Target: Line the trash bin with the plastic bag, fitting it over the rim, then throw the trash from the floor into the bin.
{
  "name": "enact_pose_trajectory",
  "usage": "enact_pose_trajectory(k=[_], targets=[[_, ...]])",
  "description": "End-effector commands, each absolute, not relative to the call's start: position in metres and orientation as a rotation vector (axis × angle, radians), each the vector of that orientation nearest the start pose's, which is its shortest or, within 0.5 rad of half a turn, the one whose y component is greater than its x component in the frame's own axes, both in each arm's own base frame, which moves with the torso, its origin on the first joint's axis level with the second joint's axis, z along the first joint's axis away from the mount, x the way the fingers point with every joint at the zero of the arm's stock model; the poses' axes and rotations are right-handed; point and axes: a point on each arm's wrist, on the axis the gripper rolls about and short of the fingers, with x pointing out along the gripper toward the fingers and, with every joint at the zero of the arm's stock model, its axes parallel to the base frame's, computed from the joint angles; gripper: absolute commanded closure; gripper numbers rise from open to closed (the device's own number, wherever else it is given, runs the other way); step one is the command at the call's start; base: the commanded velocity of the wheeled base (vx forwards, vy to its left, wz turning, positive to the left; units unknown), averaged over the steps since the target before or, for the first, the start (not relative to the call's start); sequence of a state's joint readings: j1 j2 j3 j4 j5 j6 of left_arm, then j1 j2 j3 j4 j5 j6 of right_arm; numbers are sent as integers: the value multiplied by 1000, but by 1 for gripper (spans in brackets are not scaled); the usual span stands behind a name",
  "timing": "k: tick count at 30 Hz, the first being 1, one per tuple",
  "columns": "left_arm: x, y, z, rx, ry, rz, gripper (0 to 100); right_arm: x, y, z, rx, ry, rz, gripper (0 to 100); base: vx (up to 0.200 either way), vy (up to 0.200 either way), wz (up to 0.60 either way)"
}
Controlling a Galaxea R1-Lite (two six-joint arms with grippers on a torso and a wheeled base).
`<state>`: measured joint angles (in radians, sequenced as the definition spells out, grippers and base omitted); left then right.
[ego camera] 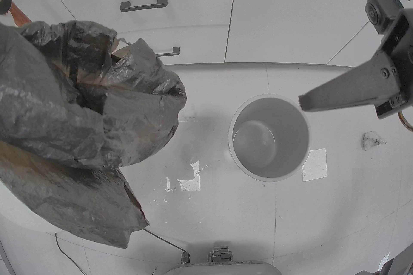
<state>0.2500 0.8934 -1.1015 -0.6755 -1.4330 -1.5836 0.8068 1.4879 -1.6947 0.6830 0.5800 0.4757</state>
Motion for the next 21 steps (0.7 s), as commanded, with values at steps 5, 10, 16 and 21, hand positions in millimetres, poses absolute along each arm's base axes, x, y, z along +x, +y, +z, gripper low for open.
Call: enact_pose_trajectory(k=[5, 10, 16, 21], targets=[[43, -15, 385, -678, 395, -1274, 100, 143, 166, 356, 326, 848, 1192, 100, 0, 0, 0], [58, -14, 371, -627, 378, -1290, 100, 144, 167, 354, 325, 856, 1190, 100, 0, 0, 0], [74, -11, 349, -559, 334, -1292, 100, 145, 167, 352, 326, 861, 1183, 100, 0, 0, 0], [88, -9, 326, -478, 280, -1287, 100, 146, 168, 348, 323, 876, 1179, 100, 0, 0, 0]])
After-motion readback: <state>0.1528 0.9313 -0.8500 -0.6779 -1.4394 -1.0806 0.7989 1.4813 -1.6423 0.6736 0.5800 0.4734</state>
